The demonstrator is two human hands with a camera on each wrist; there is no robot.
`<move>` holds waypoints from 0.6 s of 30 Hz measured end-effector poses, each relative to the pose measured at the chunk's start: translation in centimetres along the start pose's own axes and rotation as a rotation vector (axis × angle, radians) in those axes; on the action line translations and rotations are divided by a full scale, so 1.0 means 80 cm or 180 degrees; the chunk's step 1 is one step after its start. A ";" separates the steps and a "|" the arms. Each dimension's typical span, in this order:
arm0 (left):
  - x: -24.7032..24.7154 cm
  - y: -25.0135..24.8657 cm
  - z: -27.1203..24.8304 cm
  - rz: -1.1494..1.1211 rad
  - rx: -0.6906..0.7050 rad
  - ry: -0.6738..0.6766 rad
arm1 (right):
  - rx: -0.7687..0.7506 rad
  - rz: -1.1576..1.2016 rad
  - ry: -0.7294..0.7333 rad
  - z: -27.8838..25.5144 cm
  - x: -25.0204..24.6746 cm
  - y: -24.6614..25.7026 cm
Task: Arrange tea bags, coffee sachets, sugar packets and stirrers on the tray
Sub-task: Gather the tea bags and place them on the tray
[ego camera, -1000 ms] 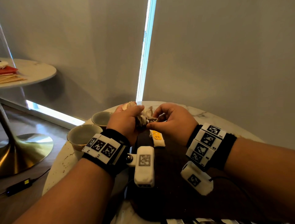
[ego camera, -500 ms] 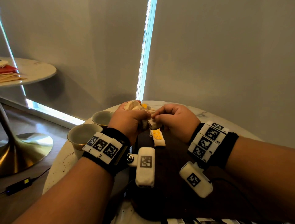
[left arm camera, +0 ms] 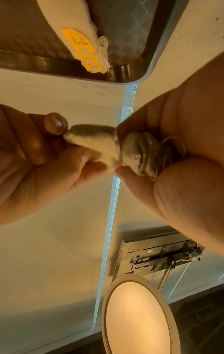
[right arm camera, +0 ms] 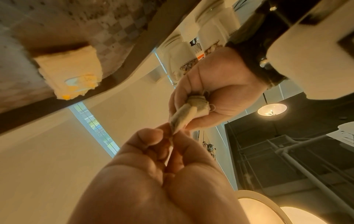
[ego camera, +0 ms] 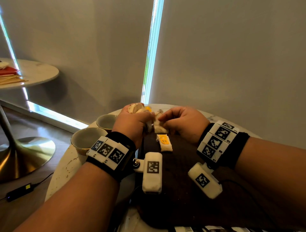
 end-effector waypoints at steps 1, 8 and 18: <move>-0.001 -0.002 0.000 -0.0098 0.0017 -0.0050 | 0.0081 -0.0003 -0.0085 0.003 -0.005 -0.003; -0.012 -0.015 0.002 -0.0502 0.0299 -0.0358 | 0.0774 -0.0169 -0.0354 0.025 -0.014 -0.035; -0.011 -0.015 0.000 -0.0413 0.0323 -0.0356 | 0.1013 -0.0680 0.0716 0.041 0.033 -0.032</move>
Point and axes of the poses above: each hand's wrist, its own z-axis towards the middle knuckle, its own x-axis out of the palm, y = z × x, the point moved 6 cm from there along z, towards the middle knuckle, and after that the axes turned 8 degrees about -x, right-handed, at the moved point
